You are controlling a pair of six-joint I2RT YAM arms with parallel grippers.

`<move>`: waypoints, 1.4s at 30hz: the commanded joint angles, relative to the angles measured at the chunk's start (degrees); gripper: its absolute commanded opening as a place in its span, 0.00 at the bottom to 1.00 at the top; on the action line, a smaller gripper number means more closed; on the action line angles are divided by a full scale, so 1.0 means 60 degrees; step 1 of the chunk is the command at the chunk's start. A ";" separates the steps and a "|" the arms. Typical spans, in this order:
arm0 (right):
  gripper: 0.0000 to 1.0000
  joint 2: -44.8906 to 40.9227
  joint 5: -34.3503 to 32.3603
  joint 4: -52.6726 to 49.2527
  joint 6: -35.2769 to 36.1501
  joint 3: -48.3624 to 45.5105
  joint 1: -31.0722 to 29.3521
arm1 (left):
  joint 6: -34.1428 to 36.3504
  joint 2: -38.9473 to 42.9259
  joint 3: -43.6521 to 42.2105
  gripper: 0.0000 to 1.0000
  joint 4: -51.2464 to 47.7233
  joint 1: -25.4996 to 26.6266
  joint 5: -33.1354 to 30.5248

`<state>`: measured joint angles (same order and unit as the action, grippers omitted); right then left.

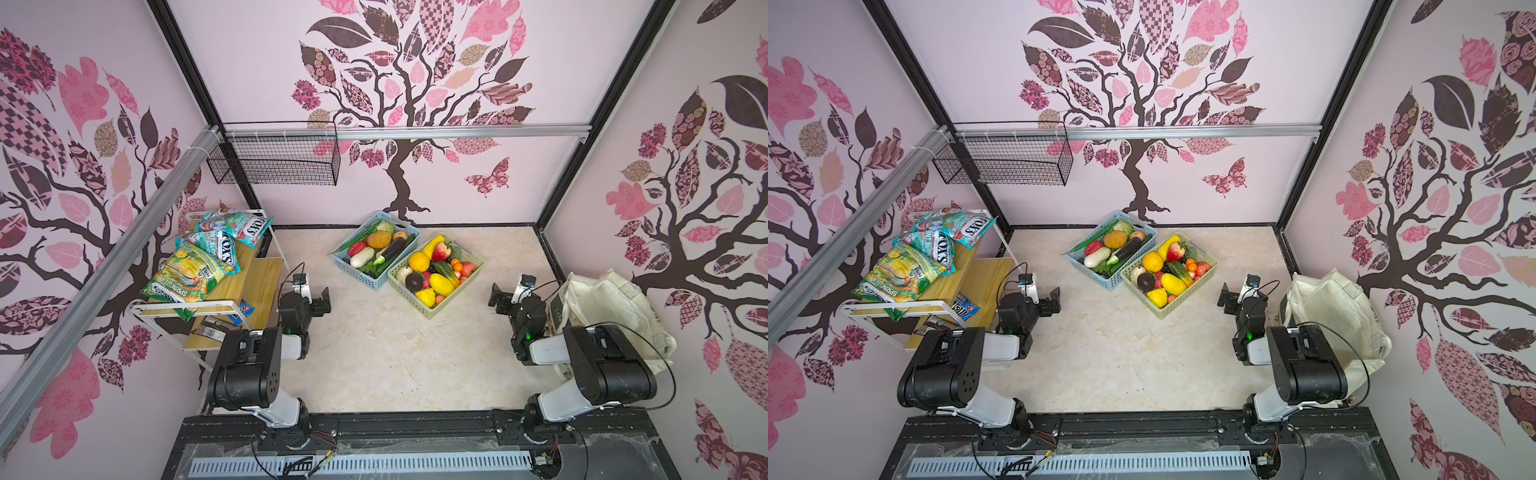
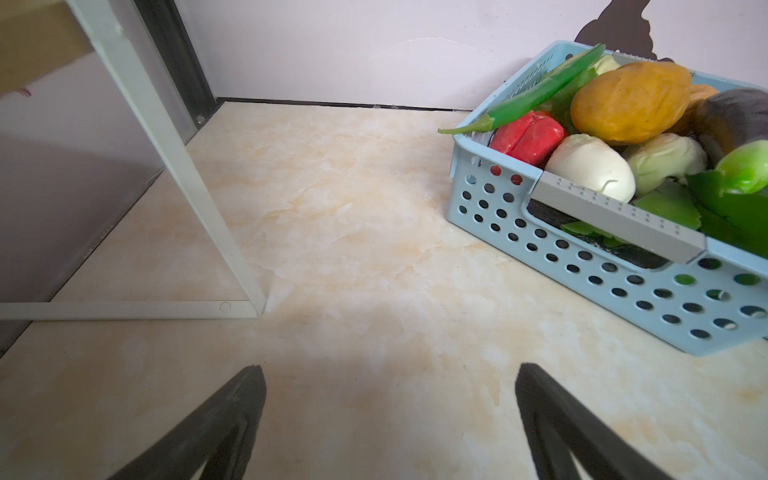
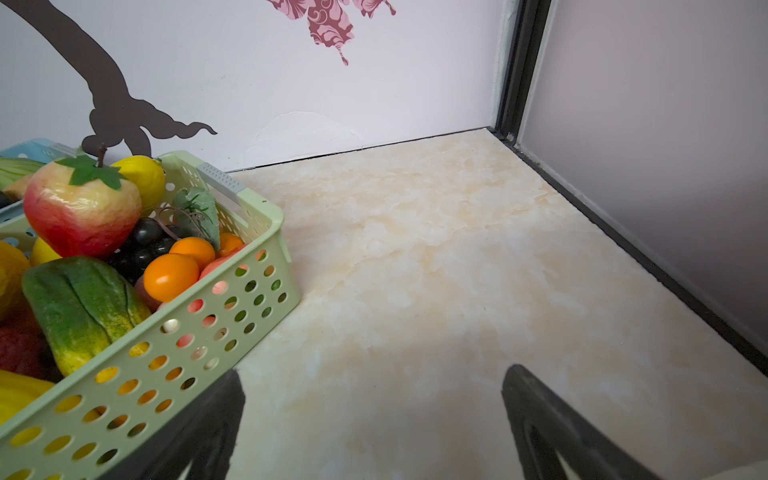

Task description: Place the food into the grocery bag and tie it

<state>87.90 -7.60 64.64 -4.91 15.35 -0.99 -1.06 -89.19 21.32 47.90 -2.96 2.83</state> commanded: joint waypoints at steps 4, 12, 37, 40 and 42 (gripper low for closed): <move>1.00 0.0074 0.0021 0.0066 0.0042 0.0124 -0.0022 | 0.0074 0.0016 0.0151 0.97 0.0201 0.0030 -0.0056; 1.00 0.0072 0.0023 0.0066 0.0044 0.0122 -0.0018 | 0.0085 0.0006 0.0152 0.97 0.0198 0.0043 -0.0076; 1.00 0.0080 0.0029 0.0008 0.0042 0.0153 -0.0021 | -0.0102 -0.0004 0.0237 0.97 0.0044 0.0006 -0.0361; 1.00 0.0087 0.0039 -0.0021 0.0041 0.0175 -0.0014 | -0.0121 -0.0018 0.0283 0.97 -0.0007 -0.0002 -0.0365; 1.00 0.0087 0.0046 -0.0027 0.0045 0.0180 -0.0013 | -0.0118 -0.0011 0.0281 0.97 -0.0037 -0.0020 -0.0339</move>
<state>87.90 -7.60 64.51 -4.91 15.38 -0.99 -1.52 -89.19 21.32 47.81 -2.96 1.19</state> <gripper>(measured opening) 0.997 0.973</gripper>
